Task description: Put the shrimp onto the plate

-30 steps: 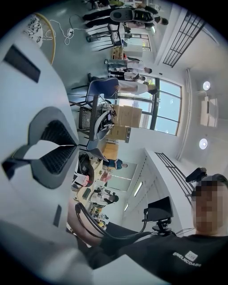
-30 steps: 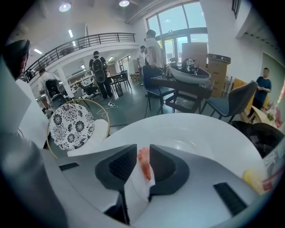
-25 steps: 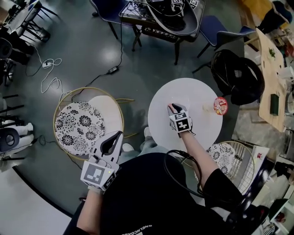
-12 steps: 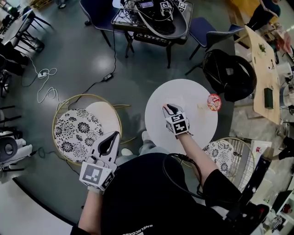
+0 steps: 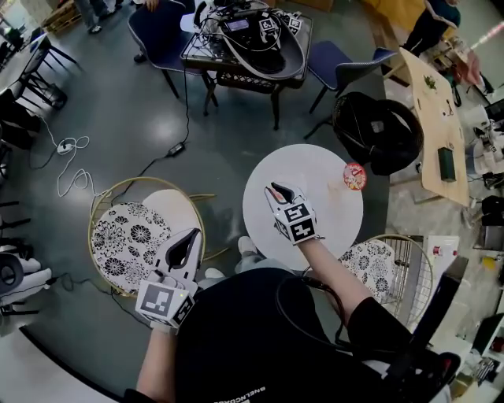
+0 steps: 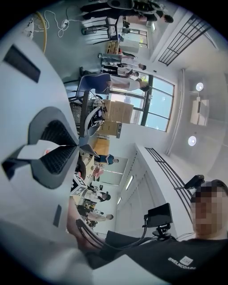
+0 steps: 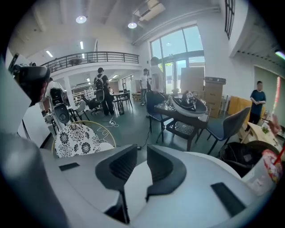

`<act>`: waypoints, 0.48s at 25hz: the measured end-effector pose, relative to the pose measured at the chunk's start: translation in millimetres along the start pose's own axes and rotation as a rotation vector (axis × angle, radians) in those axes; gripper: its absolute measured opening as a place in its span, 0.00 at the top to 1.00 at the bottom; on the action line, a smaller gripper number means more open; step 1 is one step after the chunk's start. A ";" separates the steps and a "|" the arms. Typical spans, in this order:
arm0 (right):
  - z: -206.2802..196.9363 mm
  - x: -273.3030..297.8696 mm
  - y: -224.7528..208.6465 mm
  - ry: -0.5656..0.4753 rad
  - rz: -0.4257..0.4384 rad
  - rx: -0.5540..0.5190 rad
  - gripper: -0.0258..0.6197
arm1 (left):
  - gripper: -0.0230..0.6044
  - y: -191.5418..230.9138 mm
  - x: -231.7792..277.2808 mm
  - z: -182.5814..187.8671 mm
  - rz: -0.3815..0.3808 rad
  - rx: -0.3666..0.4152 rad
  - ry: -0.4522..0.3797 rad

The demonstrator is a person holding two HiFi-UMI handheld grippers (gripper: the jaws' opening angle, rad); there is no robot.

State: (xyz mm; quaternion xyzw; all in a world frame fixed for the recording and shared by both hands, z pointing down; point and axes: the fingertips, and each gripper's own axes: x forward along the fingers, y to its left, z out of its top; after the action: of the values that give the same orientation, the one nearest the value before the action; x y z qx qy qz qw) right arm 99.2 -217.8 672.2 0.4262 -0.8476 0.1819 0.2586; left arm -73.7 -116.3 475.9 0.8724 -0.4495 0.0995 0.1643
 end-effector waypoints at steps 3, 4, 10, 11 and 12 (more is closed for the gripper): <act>19.8 -9.8 14.6 -0.034 0.017 0.002 0.84 | 0.95 3.4 -1.4 2.8 -0.008 -0.005 -0.018; 26.2 -14.0 20.5 -0.044 0.025 0.003 0.84 | 0.95 4.2 -1.9 4.4 -0.012 -0.008 -0.025; 73.8 -45.1 61.3 -0.128 0.070 -0.010 0.85 | 0.96 10.0 -4.7 17.2 -0.034 -0.015 -0.061; 81.9 -50.7 69.8 -0.144 0.078 -0.013 0.85 | 0.95 11.1 -6.6 19.1 -0.037 -0.016 -0.064; 89.9 -56.3 78.6 -0.160 0.087 -0.016 0.85 | 0.96 12.3 -8.8 20.8 -0.041 -0.018 -0.068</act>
State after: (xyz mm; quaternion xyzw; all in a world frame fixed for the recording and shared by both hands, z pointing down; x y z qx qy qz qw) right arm 37.8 -185.1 559.9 0.4000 -0.8847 0.1515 0.1854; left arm -88.2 -124.1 456.2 0.8827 -0.4379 0.0623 0.1589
